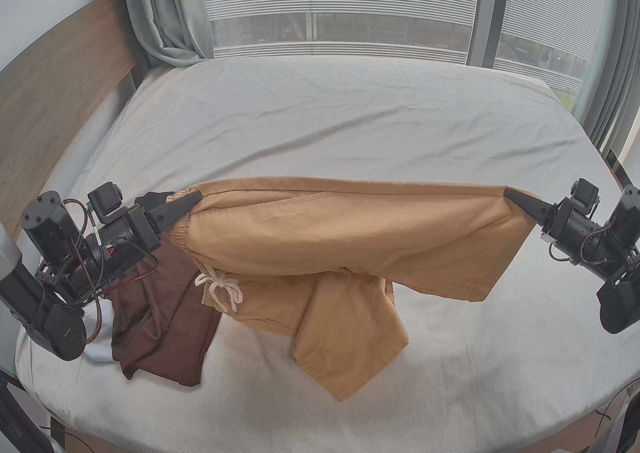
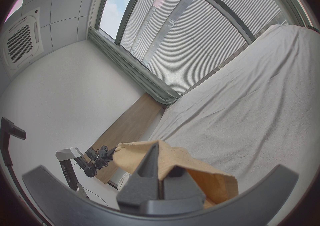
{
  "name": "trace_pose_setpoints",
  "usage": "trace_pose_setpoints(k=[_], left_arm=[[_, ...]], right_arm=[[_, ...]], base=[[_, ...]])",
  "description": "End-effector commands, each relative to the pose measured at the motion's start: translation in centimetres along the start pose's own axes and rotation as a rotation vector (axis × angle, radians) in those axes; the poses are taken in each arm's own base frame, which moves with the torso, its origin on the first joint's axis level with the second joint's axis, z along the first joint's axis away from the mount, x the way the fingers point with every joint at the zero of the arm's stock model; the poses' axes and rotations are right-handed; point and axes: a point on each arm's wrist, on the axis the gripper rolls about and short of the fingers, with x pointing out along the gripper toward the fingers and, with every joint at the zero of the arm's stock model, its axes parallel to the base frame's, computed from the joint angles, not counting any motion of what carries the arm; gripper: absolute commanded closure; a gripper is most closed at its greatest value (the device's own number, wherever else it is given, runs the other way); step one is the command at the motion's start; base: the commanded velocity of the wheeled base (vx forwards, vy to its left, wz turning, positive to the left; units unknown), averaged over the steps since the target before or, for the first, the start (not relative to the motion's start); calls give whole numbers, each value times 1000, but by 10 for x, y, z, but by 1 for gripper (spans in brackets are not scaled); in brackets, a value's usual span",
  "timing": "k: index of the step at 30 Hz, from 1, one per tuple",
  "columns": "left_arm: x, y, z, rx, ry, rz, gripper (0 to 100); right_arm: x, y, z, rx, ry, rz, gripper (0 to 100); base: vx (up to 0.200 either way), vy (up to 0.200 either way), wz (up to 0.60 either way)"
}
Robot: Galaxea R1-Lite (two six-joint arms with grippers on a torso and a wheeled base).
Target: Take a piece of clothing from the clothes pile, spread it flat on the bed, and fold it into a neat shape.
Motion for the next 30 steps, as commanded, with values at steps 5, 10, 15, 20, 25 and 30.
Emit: trace_pose_setpoints(k=[5, 10, 15, 20, 25, 30], left_arm=[[1, 3, -2, -9, 5, 6, 100], [5, 5, -1, -9, 2, 3, 100], [15, 15, 0, -38, -24, 27, 100], [28, 31, -5, -59, -44, 69, 100], [43, 50, -8, -63, -74, 110, 100], [52, 61, -11, -64, -91, 128, 100]], right_arm=[[2, -2, -1, 2, 3, 0, 100], [6, -6, -3, 10, 12, -1, 100], [18, -23, -7, 25, 24, -9, 100], [34, -46, -10, 37, 30, -19, 100], [49, -64, -11, 34, 27, -14, 100], [60, -83, -13, 33, 24, -16, 100]], base=[[0, 0, 0], [0, 0, 0], [0, 0, 0], [0, 0, 0], [0, 0, 0], [0, 0, 0]])
